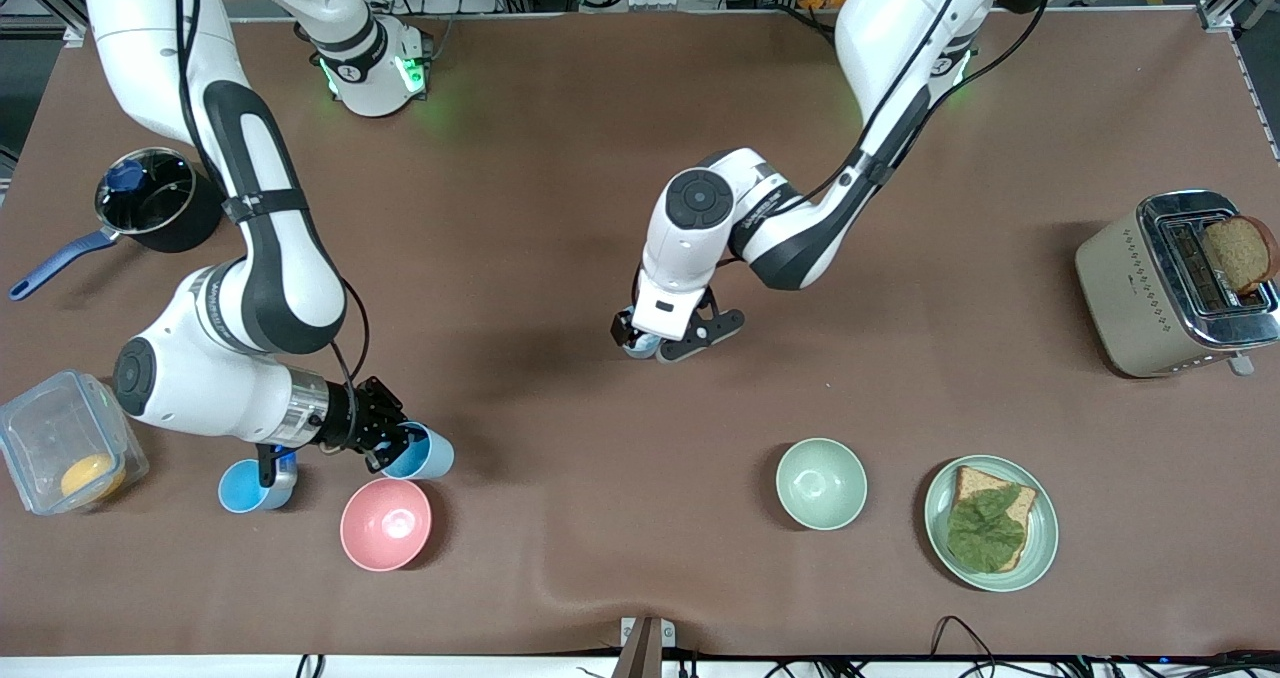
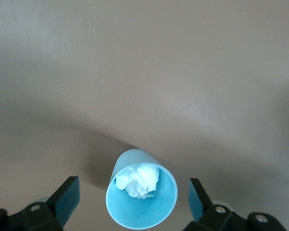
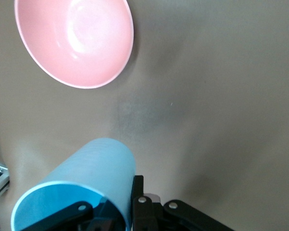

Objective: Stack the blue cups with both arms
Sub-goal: 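Withdraw the left gripper while the right gripper brings its cup above the tissue cup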

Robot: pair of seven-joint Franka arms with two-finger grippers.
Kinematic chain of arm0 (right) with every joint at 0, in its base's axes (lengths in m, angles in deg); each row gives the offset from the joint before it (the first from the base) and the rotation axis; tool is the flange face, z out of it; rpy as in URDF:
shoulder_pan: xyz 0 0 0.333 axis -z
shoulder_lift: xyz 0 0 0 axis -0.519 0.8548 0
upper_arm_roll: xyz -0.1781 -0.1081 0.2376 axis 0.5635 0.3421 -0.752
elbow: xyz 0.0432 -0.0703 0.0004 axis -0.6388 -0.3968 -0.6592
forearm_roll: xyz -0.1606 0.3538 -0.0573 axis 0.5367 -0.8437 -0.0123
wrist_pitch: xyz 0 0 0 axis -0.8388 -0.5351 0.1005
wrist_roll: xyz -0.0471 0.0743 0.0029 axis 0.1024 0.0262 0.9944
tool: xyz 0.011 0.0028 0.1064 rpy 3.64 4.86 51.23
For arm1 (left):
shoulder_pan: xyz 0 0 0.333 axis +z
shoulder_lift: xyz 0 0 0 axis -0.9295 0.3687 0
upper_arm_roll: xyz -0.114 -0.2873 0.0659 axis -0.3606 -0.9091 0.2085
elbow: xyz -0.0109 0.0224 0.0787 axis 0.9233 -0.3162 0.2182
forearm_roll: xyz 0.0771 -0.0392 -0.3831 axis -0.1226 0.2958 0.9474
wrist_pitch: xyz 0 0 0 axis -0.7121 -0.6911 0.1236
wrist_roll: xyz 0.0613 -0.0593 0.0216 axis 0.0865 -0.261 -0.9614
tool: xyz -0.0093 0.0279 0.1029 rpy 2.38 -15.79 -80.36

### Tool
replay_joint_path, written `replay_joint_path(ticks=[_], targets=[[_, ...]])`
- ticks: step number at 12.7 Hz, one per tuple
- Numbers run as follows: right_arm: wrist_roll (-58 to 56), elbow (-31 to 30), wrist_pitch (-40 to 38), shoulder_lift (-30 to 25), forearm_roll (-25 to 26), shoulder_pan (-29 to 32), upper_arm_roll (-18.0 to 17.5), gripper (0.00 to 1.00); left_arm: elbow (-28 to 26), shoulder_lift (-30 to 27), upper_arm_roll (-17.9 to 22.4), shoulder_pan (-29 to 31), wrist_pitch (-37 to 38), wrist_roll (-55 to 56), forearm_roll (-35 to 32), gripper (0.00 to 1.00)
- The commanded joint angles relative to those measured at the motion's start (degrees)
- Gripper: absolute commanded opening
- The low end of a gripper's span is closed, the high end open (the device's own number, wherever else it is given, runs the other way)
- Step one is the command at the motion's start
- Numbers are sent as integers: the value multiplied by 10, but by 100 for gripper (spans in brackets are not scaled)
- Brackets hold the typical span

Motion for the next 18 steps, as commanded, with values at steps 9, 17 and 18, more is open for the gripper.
replay_joint_path(ticks=[9, 17, 18], targets=[[-256, -161, -7, -162, 133, -152, 3, 0, -10, -133, -10, 173, 71, -215, 12, 100], [-187, -29, -5, -25, 210, -308, 3, 0, 14, -158, -1, 289, 197, -536, 23, 100], [-188, -24, -4, -18, 210, -306, 4, 0, 18, -159, -1, 308, 202, -589, 23, 100]])
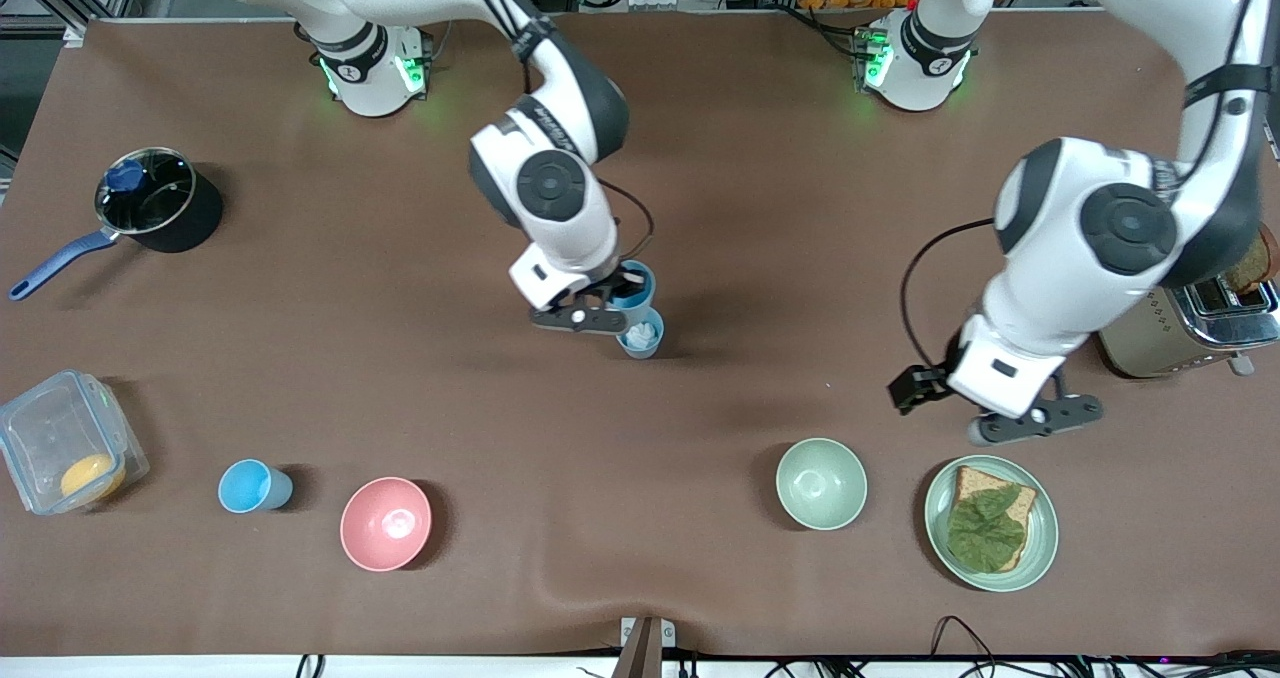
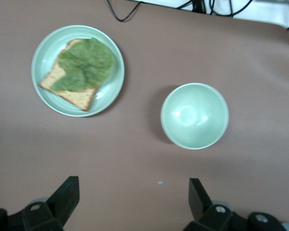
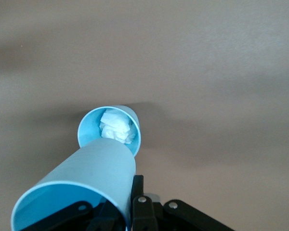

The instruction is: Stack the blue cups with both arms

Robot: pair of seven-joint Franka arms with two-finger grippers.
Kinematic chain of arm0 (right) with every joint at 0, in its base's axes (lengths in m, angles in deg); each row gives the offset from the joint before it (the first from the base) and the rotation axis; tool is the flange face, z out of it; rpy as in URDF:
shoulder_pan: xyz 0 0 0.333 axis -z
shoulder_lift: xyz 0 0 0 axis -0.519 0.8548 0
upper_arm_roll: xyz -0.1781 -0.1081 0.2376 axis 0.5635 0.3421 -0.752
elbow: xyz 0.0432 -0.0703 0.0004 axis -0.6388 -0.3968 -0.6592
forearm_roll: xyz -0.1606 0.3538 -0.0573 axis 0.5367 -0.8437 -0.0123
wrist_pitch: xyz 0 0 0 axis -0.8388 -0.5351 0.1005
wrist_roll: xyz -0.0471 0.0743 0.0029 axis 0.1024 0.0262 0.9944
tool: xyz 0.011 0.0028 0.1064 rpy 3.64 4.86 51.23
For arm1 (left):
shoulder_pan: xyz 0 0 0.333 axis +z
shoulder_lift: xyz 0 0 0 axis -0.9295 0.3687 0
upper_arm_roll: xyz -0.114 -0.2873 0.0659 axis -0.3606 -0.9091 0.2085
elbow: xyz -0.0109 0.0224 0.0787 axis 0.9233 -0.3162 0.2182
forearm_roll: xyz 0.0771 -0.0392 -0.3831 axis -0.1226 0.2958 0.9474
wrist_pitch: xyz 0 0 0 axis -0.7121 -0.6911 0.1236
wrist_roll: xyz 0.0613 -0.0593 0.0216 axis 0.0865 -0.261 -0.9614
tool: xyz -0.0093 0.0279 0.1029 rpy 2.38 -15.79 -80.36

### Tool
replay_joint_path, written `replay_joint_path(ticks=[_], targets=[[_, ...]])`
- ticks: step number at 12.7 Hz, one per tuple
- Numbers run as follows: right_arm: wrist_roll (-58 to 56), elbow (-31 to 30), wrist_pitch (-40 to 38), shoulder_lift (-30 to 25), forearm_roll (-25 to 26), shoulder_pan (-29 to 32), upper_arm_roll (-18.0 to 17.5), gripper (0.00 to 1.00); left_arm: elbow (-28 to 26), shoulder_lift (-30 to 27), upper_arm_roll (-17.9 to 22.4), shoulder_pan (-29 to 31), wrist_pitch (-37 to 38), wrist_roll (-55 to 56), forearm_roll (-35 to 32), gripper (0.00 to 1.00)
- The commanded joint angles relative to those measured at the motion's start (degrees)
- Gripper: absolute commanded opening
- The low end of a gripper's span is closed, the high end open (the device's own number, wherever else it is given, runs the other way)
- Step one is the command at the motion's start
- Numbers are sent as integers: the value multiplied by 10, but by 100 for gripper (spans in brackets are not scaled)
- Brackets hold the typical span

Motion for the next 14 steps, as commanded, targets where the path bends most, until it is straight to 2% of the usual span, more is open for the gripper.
replay_joint_path(ticks=[1, 5, 8, 9, 10, 12, 14], targets=[[11, 44, -8, 30, 12, 9, 6, 0, 8, -10, -2, 38, 35, -111, 3, 100], [27, 58, -5, 47, 9, 5, 6, 0, 6, -45, -6, 94, 69, -194, 9, 100], [30, 58, 4, 56, 8, 4, 6, 0, 1, -78, -7, 109, 98, -206, 15, 100], [39, 58, 4, 60, 8, 3, 6, 0, -7, -91, -8, 124, 105, -209, 36, 100], [44, 58, 4, 61, 7, 0, 6, 0, -20, -108, -8, 128, 111, -209, 64, 100], [45, 58, 4, 65, 7, -2, 6, 0, -44, -161, -7, 129, 132, -209, 67, 100], [54, 58, 4, 67, 7, -4, 6, 0, -38, -194, -7, 137, 182, -237, 72, 100]])
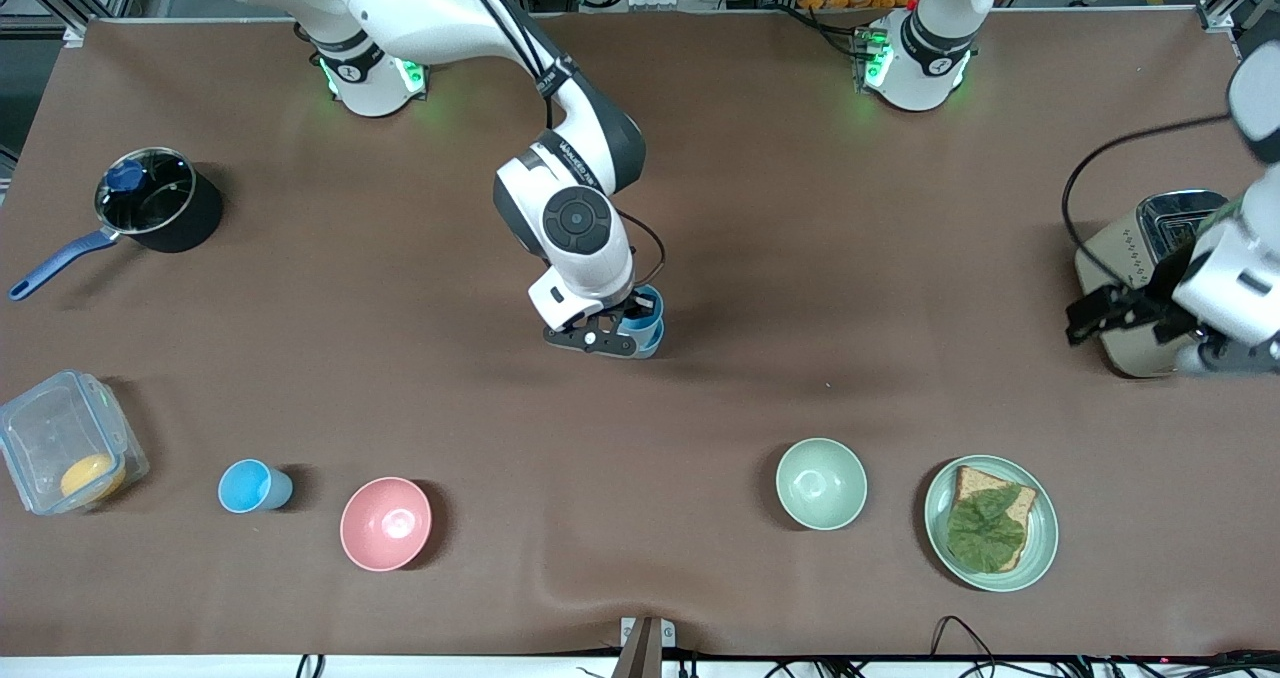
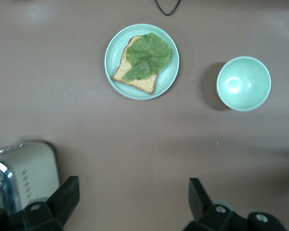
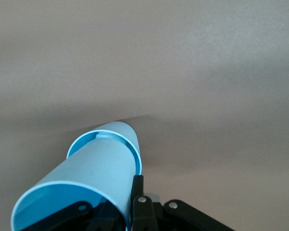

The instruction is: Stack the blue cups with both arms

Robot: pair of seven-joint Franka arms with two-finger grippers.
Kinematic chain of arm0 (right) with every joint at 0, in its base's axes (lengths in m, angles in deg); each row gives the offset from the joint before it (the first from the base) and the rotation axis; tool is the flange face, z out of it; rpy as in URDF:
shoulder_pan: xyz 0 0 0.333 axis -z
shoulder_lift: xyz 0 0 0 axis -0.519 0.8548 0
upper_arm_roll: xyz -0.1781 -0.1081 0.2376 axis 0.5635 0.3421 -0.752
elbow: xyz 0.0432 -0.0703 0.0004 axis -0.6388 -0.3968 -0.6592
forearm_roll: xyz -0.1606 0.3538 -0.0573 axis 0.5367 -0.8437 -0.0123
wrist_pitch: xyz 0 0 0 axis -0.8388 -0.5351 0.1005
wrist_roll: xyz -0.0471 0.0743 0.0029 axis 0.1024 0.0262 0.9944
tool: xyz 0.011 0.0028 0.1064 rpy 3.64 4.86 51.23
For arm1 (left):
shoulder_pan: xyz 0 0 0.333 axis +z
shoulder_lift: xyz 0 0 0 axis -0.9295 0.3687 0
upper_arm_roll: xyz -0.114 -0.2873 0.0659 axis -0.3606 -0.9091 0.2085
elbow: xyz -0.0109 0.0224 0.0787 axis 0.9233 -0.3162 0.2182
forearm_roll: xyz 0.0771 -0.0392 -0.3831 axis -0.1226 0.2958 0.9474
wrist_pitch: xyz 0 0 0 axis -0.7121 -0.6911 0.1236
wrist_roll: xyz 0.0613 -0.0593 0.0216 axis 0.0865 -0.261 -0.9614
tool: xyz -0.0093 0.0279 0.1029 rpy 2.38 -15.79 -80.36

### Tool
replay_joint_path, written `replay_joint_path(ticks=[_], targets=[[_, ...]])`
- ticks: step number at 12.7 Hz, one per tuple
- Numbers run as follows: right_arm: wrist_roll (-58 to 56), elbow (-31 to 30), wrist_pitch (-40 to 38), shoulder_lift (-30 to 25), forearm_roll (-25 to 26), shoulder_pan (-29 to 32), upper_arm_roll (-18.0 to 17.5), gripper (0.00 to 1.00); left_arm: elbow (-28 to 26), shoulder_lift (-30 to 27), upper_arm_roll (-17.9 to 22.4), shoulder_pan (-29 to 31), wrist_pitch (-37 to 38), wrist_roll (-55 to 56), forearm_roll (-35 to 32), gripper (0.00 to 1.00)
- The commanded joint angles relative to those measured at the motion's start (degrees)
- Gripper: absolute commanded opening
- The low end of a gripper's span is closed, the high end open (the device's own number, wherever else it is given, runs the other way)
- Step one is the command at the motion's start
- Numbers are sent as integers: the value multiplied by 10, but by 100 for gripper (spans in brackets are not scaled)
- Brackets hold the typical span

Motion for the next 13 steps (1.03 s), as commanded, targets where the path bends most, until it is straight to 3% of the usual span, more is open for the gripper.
replay_joint_path(ticks=[1, 6, 7, 8, 9, 13], targets=[[21, 18, -2, 14, 6, -4, -1, 0, -32, -75, -4, 17, 57, -48, 18, 100], [25, 18, 25, 26, 10, -10, -1, 0, -30, -108, -5, 15, 99, -45, 48, 100], [24, 18, 25, 26, 10, -9, -1, 11, -30, -110, -5, 15, 107, -43, 48, 100], [24, 18, 24, 25, 12, -9, -1, 46, -30, -110, -5, 15, 113, -43, 49, 100], [24, 18, 24, 23, 14, -9, 0, 99, -30, -109, -5, 15, 114, -44, 49, 100], [16, 18, 6, -3, 23, 10, 4, 100, -28, -108, 5, -5, 113, -53, 48, 100]])
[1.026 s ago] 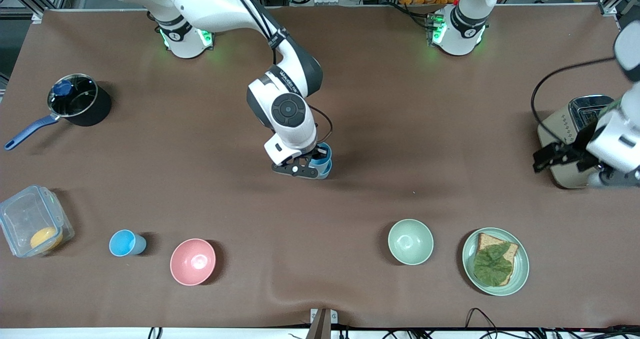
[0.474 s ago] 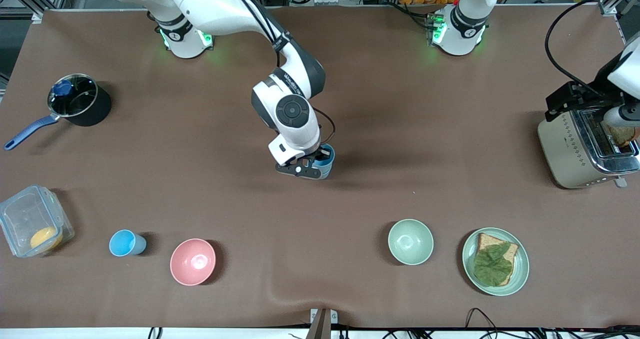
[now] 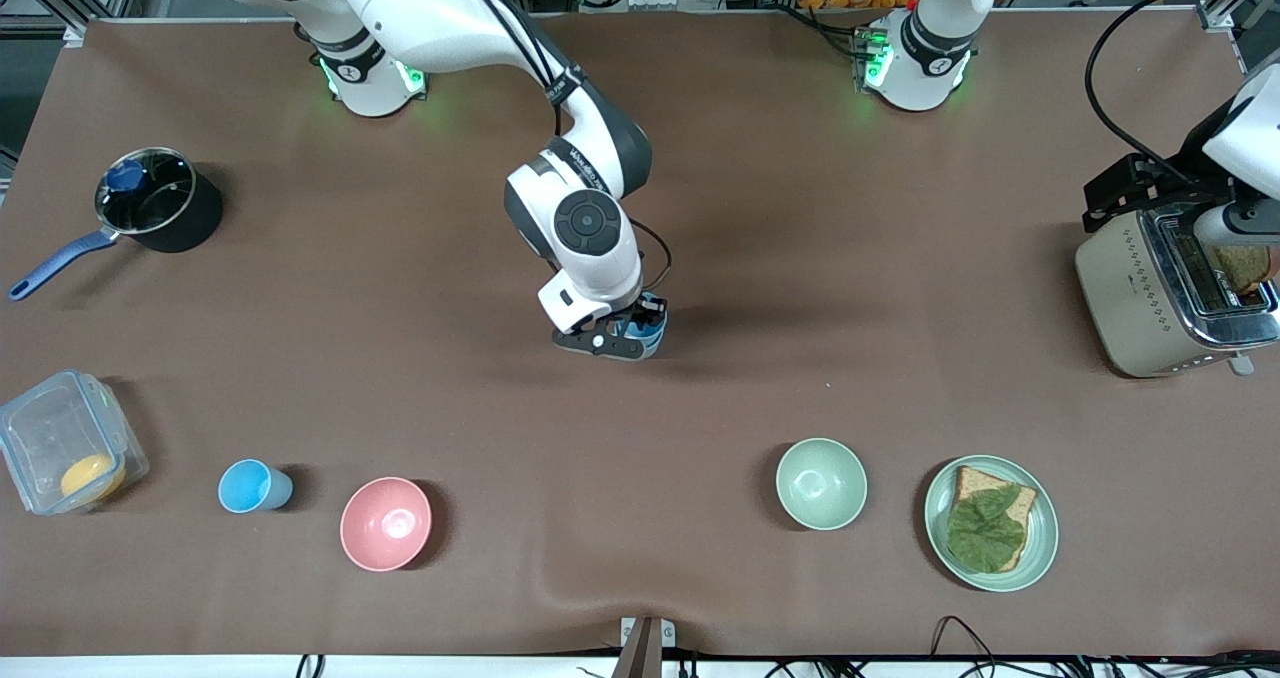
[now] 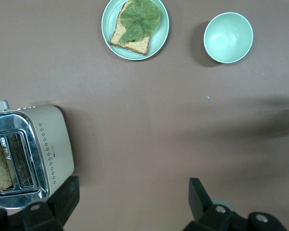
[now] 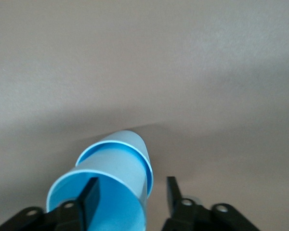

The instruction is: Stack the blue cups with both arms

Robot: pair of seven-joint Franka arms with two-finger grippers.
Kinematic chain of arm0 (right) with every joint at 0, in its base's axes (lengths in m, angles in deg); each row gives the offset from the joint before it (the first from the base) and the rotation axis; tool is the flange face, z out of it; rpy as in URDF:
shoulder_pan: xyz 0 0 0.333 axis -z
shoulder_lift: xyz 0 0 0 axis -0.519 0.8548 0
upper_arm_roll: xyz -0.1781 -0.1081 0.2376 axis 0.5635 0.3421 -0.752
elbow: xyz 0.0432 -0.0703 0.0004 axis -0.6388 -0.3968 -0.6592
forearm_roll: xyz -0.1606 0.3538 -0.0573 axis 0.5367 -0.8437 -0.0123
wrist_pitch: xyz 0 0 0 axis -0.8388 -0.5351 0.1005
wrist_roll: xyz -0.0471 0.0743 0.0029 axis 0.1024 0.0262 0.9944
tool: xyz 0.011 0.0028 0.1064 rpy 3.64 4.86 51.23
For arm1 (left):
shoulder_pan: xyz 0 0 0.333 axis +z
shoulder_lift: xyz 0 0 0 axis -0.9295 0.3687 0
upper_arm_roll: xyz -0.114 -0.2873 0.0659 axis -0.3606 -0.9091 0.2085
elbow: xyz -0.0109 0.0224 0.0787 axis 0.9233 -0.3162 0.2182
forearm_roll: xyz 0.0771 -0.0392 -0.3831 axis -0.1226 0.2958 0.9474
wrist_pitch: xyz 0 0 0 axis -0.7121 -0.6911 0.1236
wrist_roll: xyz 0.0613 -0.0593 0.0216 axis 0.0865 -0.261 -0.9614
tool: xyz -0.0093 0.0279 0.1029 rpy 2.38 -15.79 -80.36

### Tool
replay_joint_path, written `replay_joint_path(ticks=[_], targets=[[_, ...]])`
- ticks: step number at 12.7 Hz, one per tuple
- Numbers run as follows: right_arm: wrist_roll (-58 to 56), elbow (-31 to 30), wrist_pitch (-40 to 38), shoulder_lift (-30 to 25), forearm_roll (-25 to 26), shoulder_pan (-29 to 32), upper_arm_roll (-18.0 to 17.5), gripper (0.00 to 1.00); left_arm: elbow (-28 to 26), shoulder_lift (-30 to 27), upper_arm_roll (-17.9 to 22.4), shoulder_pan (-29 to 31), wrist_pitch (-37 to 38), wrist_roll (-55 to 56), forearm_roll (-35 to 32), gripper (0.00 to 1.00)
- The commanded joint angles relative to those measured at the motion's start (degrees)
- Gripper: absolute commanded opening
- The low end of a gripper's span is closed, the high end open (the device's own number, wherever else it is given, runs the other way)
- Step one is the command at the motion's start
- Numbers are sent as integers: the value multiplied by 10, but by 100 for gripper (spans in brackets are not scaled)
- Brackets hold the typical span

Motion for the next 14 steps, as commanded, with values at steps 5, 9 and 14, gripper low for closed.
replay_joint_path(ticks=[5, 9, 14], targets=[[-143, 3, -119, -93, 9, 98, -1, 100, -2, -11, 160, -172, 1, -6, 11, 100], [-312, -4, -220, -173, 9, 208, -1, 100, -4, -11, 159, -173, 1, -2, 13, 100], [-483, -113, -274, -329, 18, 315, -2, 100, -1, -14, 147, -176, 2, 61, 25, 100]])
